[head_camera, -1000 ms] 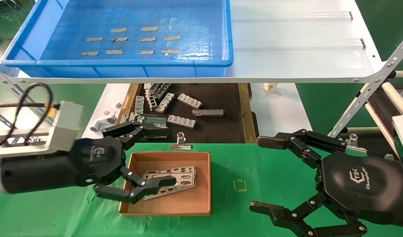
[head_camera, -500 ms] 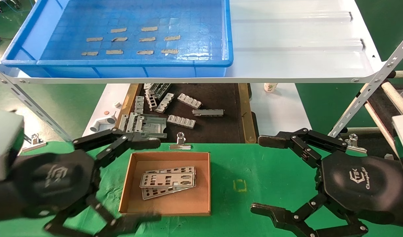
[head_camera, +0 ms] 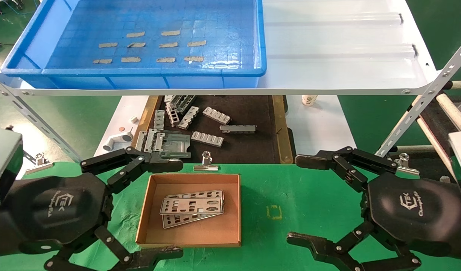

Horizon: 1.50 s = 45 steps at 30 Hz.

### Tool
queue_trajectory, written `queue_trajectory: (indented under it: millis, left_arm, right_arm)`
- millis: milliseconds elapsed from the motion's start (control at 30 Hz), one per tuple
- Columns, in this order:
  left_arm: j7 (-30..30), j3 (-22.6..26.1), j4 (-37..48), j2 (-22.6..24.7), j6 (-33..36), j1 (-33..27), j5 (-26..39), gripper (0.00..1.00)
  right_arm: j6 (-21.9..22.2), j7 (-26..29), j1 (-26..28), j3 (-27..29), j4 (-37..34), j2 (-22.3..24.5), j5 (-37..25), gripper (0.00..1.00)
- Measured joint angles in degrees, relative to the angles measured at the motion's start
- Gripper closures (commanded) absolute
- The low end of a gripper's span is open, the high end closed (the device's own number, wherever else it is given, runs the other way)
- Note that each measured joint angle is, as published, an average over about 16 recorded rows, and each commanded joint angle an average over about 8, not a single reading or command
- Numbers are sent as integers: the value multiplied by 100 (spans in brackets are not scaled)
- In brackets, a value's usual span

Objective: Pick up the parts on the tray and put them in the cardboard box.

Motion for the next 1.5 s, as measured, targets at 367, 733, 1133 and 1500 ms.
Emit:
queue_trajectory:
  millis: [367, 733, 1133, 1500]
  left_arm:
    - [21, 40, 77, 33, -4, -38, 34, 0]
    - [29, 56, 108, 45, -8, -52, 47, 0]
    - [33, 62, 120, 50, -8, -58, 53, 0]
    - [36, 66, 125, 53, -8, -62, 56, 0]
  right_arm:
    - [0, 0, 0, 0, 0, 0, 0, 0]
    - [0, 0, 0, 0, 0, 0, 0, 0]
    - [0, 0, 0, 0, 0, 0, 0, 0]
    - [0, 0, 0, 0, 0, 0, 0, 0]
